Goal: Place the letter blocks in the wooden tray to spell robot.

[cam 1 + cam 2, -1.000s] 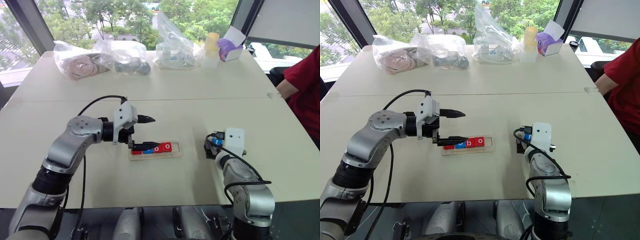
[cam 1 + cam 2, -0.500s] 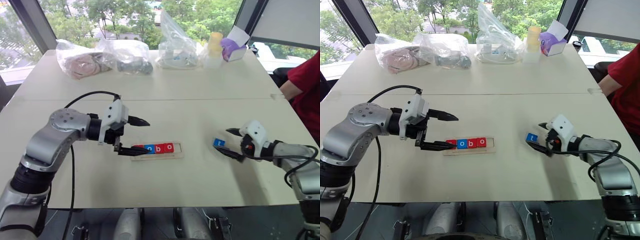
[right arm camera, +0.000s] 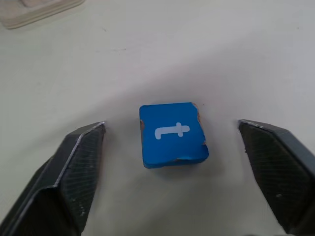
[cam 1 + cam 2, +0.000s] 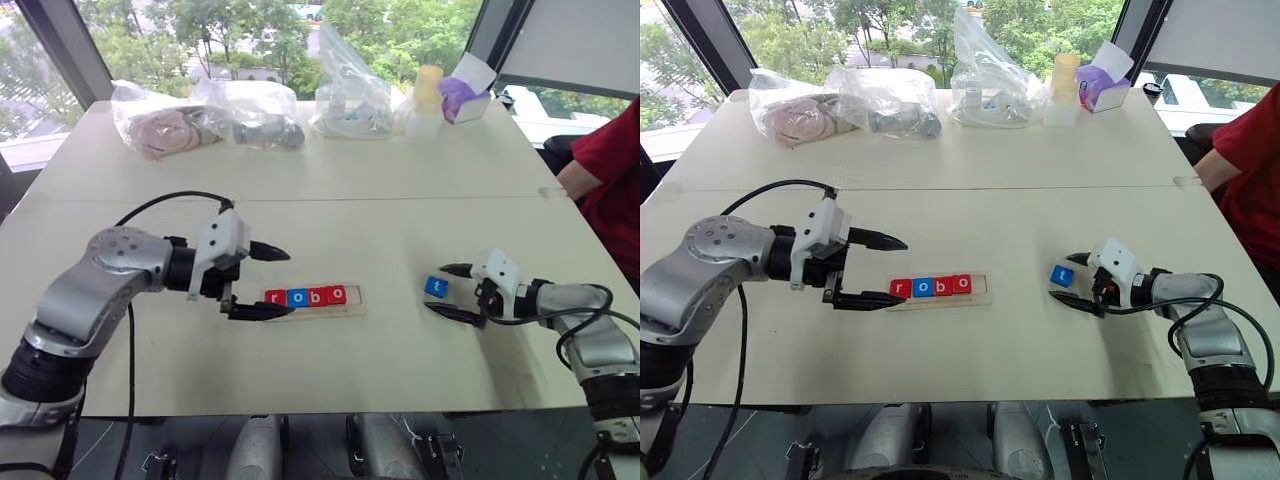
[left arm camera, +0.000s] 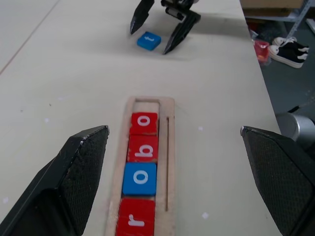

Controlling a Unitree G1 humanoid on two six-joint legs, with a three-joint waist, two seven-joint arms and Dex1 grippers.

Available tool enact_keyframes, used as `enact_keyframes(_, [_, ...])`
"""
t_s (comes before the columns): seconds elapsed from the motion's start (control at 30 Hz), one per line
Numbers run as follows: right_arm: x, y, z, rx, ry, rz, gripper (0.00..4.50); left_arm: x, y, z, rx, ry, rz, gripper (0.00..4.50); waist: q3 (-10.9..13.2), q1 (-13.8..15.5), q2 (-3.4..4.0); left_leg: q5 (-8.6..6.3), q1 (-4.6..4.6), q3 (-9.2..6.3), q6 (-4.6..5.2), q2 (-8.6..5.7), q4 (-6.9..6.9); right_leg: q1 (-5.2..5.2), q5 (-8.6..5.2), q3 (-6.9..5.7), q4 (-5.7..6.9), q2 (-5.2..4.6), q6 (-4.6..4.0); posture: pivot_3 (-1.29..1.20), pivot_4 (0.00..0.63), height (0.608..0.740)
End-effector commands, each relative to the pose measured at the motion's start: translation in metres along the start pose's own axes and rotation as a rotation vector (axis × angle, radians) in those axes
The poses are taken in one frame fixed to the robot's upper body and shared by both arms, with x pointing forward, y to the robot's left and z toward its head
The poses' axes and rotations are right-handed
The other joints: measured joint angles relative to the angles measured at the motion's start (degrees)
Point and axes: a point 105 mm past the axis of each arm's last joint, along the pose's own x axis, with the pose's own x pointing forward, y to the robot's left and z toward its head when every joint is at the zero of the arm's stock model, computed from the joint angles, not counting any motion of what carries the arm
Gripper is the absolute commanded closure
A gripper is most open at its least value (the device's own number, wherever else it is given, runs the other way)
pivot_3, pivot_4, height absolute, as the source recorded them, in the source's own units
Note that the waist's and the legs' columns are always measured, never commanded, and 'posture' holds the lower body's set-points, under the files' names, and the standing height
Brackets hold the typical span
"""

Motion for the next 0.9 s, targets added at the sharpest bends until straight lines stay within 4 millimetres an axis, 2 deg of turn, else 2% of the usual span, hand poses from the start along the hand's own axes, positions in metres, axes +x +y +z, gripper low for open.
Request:
enact_keyframes(0.03, [0.002, 0.003, -0.004, 0.0, 0.006, 0.012, 1.85, -0.006, 0.001, 0.007, 0.049, 0.003, 0.023, 0.0, 0.0, 0.05, 0.0, 0.0, 0.01, 0.0, 0.0, 0.0, 0.01, 0.01, 0.0, 0.0, 0.01, 0.0, 0.0, 0.0, 0.15, 0.74])
enact_keyframes(0.13, [0.004, 0.002, -0.004, -0.022, 0.022, -0.006, 3.34, -0.006, 0.002, 0.007, 0.048, 0.006, 0.026, 0.0, -0.01, 0.07, -0.01, 0.01, 0.07, 0.01, -0.01, 0.0, 0.06, 0.09, 0.0, 0.01, 0.01, -0.02, -0.04, 0.0, 0.15, 0.74])
enact_keyframes(0.23, [0.008, 0.0, 0.008, -0.052, 0.0, -0.015, 3.32, -0.007, 0.002, 0.001, 0.057, 0.04, 0.023, 0.0, -0.01, 0.0, -0.01, 0.01, 0.11, 0.01, -0.01, 0.0, 0.07, 0.13, -0.01, 0.03, 0.0, -0.02, -0.08, 0.0, 0.15, 0.74])
enact_keyframes(0.3, [0.017, 0.006, 0.029, -0.07, -0.05, 0.024, 3.32, -0.007, 0.002, -0.004, 0.055, 0.055, 0.019, 0.0, -0.01, -0.11, -0.01, 0.01, 0.14, 0.02, -0.01, 0.0, 0.06, 0.12, 0.0, 0.04, 0.01, -0.02, -0.1, 0.0, 0.15, 0.74])
enact_keyframes(0.37, [0.026, 0.02, 0.051, -0.096, -0.091, 0.11, 3.32, -0.011, 0.004, -0.007, 0.048, 0.064, 0.029, 0.0, 0.0, -0.19, 0.0, 0.01, 0.16, -0.01, -0.02, 0.02, 0.05, 0.09, 0.02, 0.06, 0.05, -0.02, -0.07, 0.0, 0.15, 0.74])
enact_keyframes(0.5, [0.041, 0.039, 0.072, -0.152, -0.101, 0.227, 3.32, -0.019, 0.007, -0.01, 0.041, 0.084, 0.052, 0.0, 0.01, 0.11, 0.02, 0.01, 0.11, -0.04, -0.02, 0.04, 0.01, 0.01, 0.02, 0.05, 0.1, 0.02, -0.05, 0.0, 0.15, 0.74])
enact_keyframes(0.7, [0.07, 0.044, 0.078, -0.234, -0.051, 0.31, 3.32, -0.029, 0.009, -0.01, 0.024, 0.094, 0.094, 0.0, 0.01, 0.33, 0.01, 0.01, 0.02, -0.02, -0.02, 0.04, 0.02, 0.0, 0.01, 0.0, 0.04, -0.06, -0.06, 0.0, 0.15, 0.74])
enact_keyframes(0.9, [0.079, 0.051, 0.079, -0.263, -0.04, 0.395, 3.32, -0.035, 0.005, -0.013, 0.011, 0.097, 0.132, 0.0, 0.01, 0.26, 0.01, 0.01, -0.06, -0.02, -0.02, 0.03, 0.01, -0.05, 0.02, -0.02, 0.02, -0.12, -0.03, 0.0, 0.15, 0.74])
